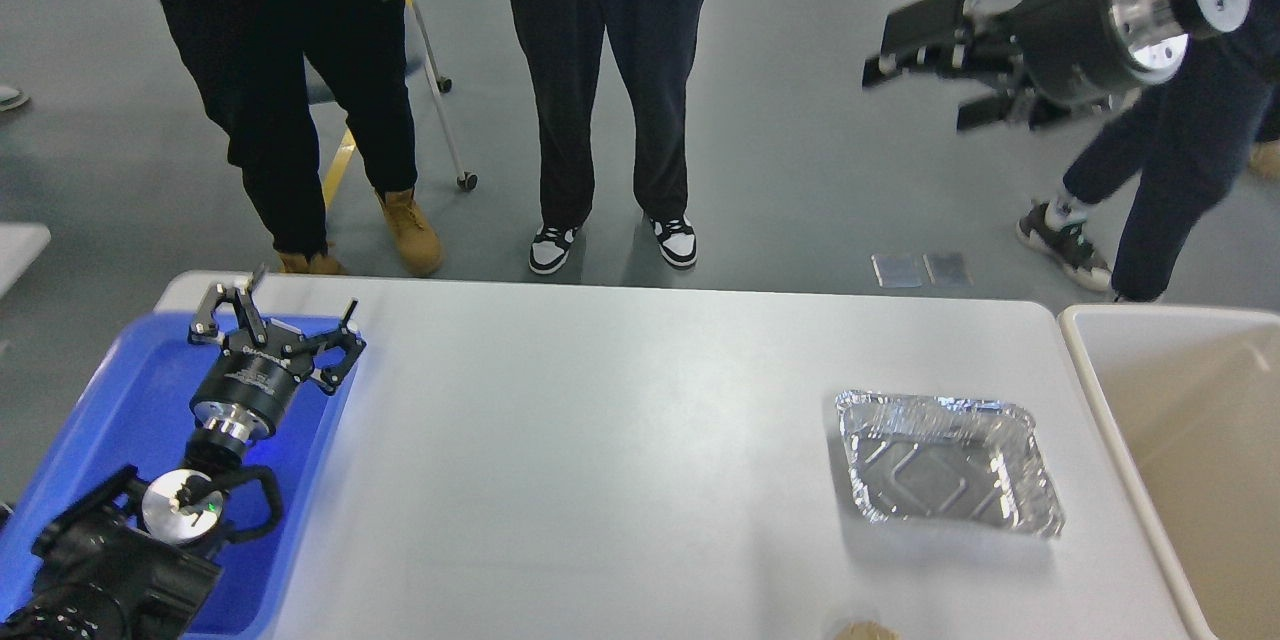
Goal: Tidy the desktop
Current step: 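Bring the right gripper back down over the foil tray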
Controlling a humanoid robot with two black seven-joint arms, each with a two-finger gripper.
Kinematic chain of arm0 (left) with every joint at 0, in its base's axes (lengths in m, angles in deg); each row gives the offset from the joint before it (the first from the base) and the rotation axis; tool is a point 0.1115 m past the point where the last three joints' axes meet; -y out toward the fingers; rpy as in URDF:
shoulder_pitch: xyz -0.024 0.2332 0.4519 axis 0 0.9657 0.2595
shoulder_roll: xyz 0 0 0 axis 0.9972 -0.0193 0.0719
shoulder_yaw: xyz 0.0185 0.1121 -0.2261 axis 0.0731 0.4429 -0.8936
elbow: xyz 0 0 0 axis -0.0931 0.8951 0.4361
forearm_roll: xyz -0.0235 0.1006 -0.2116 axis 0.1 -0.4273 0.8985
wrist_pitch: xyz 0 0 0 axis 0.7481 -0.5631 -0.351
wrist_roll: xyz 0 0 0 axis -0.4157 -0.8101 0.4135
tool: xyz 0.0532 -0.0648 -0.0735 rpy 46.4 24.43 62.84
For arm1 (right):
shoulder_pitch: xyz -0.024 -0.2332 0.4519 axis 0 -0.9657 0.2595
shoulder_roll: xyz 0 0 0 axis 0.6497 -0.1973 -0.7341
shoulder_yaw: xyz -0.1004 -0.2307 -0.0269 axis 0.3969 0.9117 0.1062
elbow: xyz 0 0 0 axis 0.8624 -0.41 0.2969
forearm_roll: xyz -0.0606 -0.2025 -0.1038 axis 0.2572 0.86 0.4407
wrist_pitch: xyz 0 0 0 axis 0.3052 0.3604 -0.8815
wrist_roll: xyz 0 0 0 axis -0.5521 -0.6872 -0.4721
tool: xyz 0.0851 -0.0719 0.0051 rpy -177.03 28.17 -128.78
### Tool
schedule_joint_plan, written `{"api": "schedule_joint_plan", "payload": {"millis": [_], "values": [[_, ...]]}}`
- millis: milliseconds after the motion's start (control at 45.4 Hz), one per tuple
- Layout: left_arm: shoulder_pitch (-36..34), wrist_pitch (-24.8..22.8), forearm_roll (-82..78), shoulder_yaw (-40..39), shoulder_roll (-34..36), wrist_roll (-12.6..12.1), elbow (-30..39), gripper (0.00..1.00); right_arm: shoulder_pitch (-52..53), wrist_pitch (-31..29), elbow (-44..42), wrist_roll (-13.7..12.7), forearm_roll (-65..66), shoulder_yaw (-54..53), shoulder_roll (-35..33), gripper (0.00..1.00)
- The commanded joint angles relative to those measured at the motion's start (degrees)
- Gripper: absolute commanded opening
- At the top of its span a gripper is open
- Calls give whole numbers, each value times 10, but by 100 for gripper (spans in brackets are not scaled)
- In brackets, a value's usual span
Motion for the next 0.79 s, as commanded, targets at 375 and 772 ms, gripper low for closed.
{"api": "schedule_joint_plan", "payload": {"millis": [375, 772], "values": [[0, 0, 0, 0, 0, 0, 0, 100, 94, -18, 108, 3, 60, 191, 149, 100], [0, 0, 0, 0, 0, 0, 0, 100, 61, -20, 106, 0, 9, 214, 163, 100]]}}
